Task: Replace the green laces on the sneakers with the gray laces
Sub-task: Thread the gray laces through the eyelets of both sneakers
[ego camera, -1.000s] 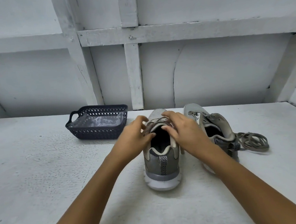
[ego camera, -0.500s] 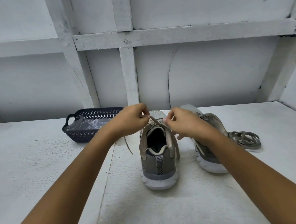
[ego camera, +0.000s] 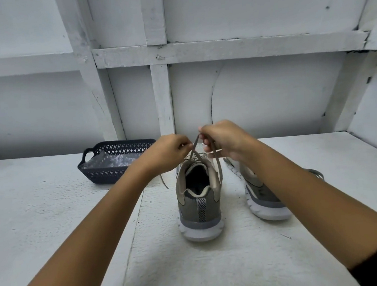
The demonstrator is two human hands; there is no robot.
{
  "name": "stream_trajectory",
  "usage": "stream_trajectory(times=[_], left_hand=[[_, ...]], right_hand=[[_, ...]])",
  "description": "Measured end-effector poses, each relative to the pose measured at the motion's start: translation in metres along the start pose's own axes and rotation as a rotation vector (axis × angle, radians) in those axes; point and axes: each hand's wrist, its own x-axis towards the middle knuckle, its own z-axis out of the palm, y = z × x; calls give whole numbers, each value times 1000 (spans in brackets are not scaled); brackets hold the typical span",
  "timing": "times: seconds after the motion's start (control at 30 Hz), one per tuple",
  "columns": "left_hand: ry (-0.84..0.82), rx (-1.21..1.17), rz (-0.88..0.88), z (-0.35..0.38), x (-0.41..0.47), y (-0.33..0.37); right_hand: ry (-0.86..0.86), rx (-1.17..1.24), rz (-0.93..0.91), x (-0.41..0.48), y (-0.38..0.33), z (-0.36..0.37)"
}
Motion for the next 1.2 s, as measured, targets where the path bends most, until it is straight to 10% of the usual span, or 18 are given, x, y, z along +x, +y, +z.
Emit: stream_trajectory(times=[0.2,0.47,0.87,1.2], left_hand=[[-78,-49,18,1,1,1],[-319,-1029,-319,0,2,-13],[12,-178,9,2,-1,-9],[308,-22,92,22,-3,-20]], right_hand=[[-72,86,-171,-6,-1,-3],[-110,-117,-156,-14,27,-2],[265,-540,-409,11,45,15],[-76,-346,-282,12,33,5]])
